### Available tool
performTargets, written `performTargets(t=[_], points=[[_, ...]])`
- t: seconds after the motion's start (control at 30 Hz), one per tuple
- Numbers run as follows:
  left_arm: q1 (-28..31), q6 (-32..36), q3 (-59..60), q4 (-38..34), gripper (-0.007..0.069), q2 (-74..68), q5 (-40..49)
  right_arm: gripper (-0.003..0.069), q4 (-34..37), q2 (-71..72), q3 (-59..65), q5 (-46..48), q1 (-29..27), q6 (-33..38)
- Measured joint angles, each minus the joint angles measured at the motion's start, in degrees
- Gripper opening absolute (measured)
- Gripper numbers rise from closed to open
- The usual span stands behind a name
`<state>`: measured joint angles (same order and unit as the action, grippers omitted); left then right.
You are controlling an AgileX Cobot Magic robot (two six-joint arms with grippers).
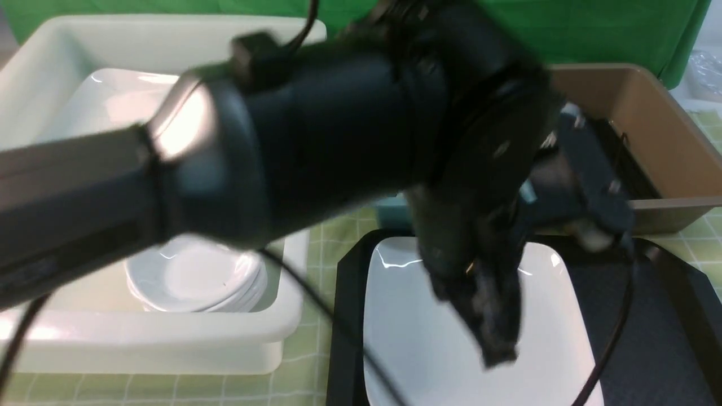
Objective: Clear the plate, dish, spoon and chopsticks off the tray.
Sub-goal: Use the left arm to grab a plate from the dinner plate
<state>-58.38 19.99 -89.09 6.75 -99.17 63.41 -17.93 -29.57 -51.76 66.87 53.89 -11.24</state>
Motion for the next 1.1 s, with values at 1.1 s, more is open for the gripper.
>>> performTargets(t=[1.1], points=[[1.3, 31.6, 27.3, -11.5, 0.0178, 8.0, -19.4, 0.0029, 0.3, 0.0, 0.0, -0.1, 0.0, -9.1]])
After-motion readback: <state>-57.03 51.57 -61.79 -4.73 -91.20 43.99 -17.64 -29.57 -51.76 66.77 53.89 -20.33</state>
